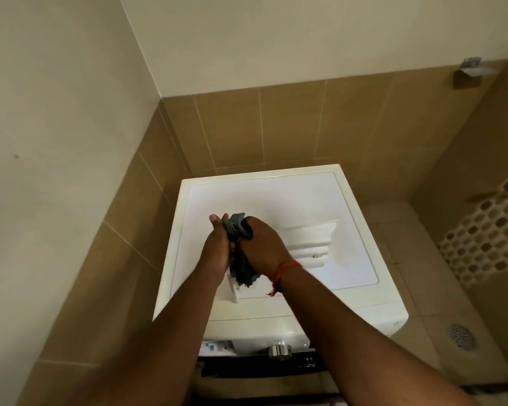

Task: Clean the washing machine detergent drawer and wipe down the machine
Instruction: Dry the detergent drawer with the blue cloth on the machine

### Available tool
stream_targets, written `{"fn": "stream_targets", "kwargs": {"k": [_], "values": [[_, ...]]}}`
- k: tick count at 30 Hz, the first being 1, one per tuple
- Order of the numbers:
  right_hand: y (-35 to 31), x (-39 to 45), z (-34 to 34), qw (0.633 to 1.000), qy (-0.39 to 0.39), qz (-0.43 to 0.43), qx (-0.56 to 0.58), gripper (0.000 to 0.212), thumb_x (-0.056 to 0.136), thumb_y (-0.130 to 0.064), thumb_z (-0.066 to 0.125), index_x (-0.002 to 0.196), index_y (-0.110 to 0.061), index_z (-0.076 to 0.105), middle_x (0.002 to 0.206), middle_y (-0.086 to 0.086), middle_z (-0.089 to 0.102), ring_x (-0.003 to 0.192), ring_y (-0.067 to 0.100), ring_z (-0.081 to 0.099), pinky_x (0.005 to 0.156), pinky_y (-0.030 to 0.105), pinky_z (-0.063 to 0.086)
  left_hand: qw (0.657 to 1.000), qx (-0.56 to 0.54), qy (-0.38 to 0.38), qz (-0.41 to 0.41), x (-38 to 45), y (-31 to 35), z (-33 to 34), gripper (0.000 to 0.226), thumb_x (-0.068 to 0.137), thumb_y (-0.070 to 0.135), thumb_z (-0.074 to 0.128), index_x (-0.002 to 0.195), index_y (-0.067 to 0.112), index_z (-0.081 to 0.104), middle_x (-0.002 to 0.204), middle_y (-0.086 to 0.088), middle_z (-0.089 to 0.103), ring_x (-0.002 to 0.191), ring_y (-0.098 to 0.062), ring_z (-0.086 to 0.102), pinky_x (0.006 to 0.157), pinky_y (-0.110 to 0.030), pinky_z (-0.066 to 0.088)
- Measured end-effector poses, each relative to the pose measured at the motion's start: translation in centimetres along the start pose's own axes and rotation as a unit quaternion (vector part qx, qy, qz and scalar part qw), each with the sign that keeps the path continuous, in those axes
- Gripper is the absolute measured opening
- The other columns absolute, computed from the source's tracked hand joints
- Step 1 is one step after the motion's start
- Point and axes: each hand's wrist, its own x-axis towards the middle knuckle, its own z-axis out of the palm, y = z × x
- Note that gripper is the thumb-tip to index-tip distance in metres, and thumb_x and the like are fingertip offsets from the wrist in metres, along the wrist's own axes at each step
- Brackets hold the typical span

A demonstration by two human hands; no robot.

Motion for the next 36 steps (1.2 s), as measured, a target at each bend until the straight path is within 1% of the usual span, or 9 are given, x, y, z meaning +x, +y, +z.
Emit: {"fn": "stream_targets", "kwargs": {"k": [3,7,10,15,18,25,28,32,36], "values": [[0.1,0.9,-0.7,1.000,0.007,0.012,-0.005,0.015,0.090,-0.013,0.048,0.098,-0.015,0.061,0.093,0.000,0.065,0.086,0.017,0.060,0.071,0.023,0.046,0.999,0.030,-0.002,0.020,0.5,-0.6,0.3,0.075,0.097,0.066,0.007,0.139,0.024,0.054,0.133,-0.012,0.062,0.120,-0.031,0.059,0.092,-0.038,0.048],[-0.9,3.3,-0.3,0.997,0.055,0.055,0.010,0.019,0.092,-0.005,0.050,0.108,-0.012,0.058,0.105,0.002,0.063,0.097,0.020,0.060,0.082,0.023,0.046,0.999,0.036,0.004,0.010,0.9,-0.5,1.0,0.081,0.094,0.070,0.007,0.140,0.021,0.051,0.137,-0.015,0.058,0.126,-0.035,0.054,0.108,-0.051,0.043],[-1.3,3.6,-0.2,0.999,0.020,0.031,-0.034,0.024,0.092,-0.004,0.050,0.114,-0.012,0.056,0.110,0.006,0.063,0.102,0.023,0.059,0.085,0.025,0.044,0.998,0.059,0.029,-0.006,1.6,-0.3,1.0,0.081,0.094,0.069,0.006,0.145,0.019,0.045,0.152,-0.015,0.042,0.137,-0.036,0.043,0.113,-0.053,0.036],[0.3,0.7,-1.8,0.999,-0.015,-0.033,-0.015,0.017,0.091,-0.011,0.049,0.084,-0.026,0.049,0.081,-0.009,0.057,0.076,0.010,0.055,0.066,0.018,0.041,0.995,0.088,0.036,0.037,1.3,-0.5,0.9,0.074,0.096,0.065,0.004,0.149,0.027,0.040,0.158,-0.012,0.033,0.146,-0.033,0.030,0.119,-0.052,0.025],[1.7,-2.3,-1.6,0.994,0.042,-0.010,0.102,0.019,0.089,-0.008,0.050,0.091,-0.026,0.056,0.087,-0.008,0.064,0.083,0.008,0.062,0.072,0.020,0.051,0.989,0.120,0.021,0.085,1.1,-0.9,0.6,0.071,0.094,0.065,0.004,0.153,0.034,0.028,0.162,-0.005,0.024,0.151,-0.030,0.016,0.121,-0.054,0.017],[3.2,-6.3,3.6,0.989,0.075,0.013,0.123,0.031,0.087,0.003,0.052,0.108,-0.020,0.059,0.089,-0.005,0.066,0.079,0.008,0.065,0.068,0.022,0.056,0.986,0.131,0.046,0.092,1.2,-0.9,0.7,0.061,0.098,0.064,0.011,0.149,0.040,0.035,0.159,0.000,0.032,0.148,-0.027,0.024,0.121,-0.052,0.018],[3.5,-6.7,3.8,0.986,0.097,-0.003,0.134,0.036,0.087,0.004,0.051,0.100,-0.030,0.056,0.076,-0.015,0.064,0.072,0.000,0.064,0.059,0.010,0.049,0.988,0.122,0.027,0.086,1.3,-1.0,0.5,0.060,0.097,0.066,0.010,0.147,0.045,0.035,0.158,0.001,0.033,0.147,-0.028,0.027,0.120,-0.052,0.021],[4.4,-6.9,3.7,0.995,0.065,-0.029,0.065,0.020,0.086,0.005,0.053,0.090,-0.014,0.056,0.079,-0.003,0.062,0.067,0.009,0.060,0.060,0.026,0.054,0.984,0.144,0.029,0.099,0.9,-1.0,0.7,0.059,0.098,0.064,0.009,0.148,0.045,0.033,0.159,0.001,0.030,0.146,-0.028,0.029,0.120,-0.050,0.020],[4.0,-6.7,3.5,0.992,0.081,-0.040,0.093,0.031,0.085,0.007,0.048,0.093,-0.022,0.058,0.073,-0.002,0.063,0.063,0.010,0.063,0.054,0.018,0.053,0.985,0.142,0.028,0.099,1.1,-0.8,0.5,0.058,0.099,0.062,0.008,0.148,0.045,0.032,0.159,0.000,0.031,0.145,-0.029,0.032,0.120,-0.050,0.023]]}}
